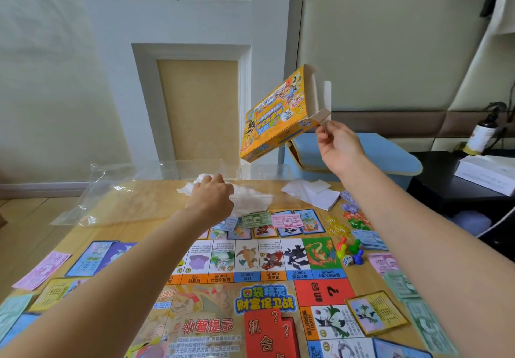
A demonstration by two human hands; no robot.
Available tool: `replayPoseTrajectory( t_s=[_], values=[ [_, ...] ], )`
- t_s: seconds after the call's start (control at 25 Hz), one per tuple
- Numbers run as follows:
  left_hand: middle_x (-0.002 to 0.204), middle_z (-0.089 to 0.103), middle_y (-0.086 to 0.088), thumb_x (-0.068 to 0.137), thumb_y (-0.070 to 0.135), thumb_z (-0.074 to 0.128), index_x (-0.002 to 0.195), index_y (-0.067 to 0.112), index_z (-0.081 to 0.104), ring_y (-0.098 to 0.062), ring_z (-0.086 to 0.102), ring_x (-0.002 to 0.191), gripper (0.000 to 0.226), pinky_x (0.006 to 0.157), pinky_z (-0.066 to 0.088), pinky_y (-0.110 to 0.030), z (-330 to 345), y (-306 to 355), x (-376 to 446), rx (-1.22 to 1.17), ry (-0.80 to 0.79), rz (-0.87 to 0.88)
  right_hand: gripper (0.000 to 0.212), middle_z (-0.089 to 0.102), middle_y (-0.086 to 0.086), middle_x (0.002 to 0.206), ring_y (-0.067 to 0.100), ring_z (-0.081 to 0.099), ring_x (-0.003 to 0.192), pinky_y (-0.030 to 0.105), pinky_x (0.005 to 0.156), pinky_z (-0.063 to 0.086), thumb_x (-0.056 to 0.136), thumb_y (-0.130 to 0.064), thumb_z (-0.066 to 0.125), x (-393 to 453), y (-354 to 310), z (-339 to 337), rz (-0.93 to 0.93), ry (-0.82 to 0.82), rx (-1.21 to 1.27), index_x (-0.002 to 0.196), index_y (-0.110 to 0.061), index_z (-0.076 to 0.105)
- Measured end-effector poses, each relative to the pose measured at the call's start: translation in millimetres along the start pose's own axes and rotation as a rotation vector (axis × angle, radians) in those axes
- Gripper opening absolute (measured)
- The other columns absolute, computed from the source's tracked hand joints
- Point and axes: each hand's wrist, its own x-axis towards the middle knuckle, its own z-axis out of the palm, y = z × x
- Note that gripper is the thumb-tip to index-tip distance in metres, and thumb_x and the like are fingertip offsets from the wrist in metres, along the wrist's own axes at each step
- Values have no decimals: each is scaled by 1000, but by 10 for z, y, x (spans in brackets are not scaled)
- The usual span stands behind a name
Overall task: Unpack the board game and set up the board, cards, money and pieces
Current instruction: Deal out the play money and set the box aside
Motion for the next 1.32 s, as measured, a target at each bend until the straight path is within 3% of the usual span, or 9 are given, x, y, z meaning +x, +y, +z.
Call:
replayPoseTrajectory(
  t_s=[0.08,0.24,0.4,0.72,0.96,1.08,1.16,1.24,1.32],
  values=[
    [133,45,-5,93,18,45,131,17,50,-24,40,123,38,100,33,-35,-13,9,17,-5,3,1,23,47,9,73,11,45,56,11,37,36,98,2,37,10,-86,-23,-8,-9,37,78,-5,45],
    [129,50,-5,93,19,45,129,16,49,-24,44,120,36,97,34,-35,-18,65,54,31,-38,6,26,47,7,70,6,47,35,11,35,33,99,0,35,4,-196,-66,-22,-17,23,76,-8,44],
    [130,49,-3,95,19,48,130,21,50,-23,42,123,35,98,33,-34,9,66,77,76,-50,37,24,48,7,71,6,46,39,12,36,34,99,-1,36,-30,-213,-69,-5,-38,7,79,-7,46],
    [125,52,-3,95,19,50,128,20,53,-22,45,118,33,95,34,-31,-86,59,94,16,171,38,24,48,6,72,6,47,32,10,35,33,99,0,36,-50,-277,-54,5,-66,139,79,-5,48],
    [116,56,-16,90,12,56,116,8,61,-34,47,111,27,92,39,-39,-476,-261,21,-342,337,-159,26,57,1,51,9,53,42,15,39,44,99,-5,36,-187,-522,125,-26,-83,183,77,-13,47],
    [114,60,-24,88,8,58,112,1,63,-37,54,108,25,92,39,-36,-706,-515,-131,-472,396,-281,36,55,3,58,15,54,59,20,51,54,96,-1,30,-375,-658,224,-37,-123,164,66,-13,47],
    [104,63,-27,89,9,56,103,-1,65,-39,57,101,19,86,41,-36,-849,-691,-267,-526,419,-367,42,56,3,50,16,57,54,20,49,53,94,-1,31,-464,-773,272,-26,-127,201,57,-11,50],
    [98,59,-28,91,16,53,94,3,65,-40,58,90,17,79,45,-36,-1012,-823,-408,-620,475,-491,36,55,1,42,13,57,42,18,43,49,94,-3,32,-535,-865,299,-22,-43,128,64,-11,50],
    [112,52,-24,93,24,53,108,7,59,-32,63,79,23,79,52,-40,-1158,-864,-508,-799,540,-561,34,54,-2,37,8,55,35,16,38,46,97,-7,32,-643,-819,301,-12,6,-95,69,-13,50]
  ],
)
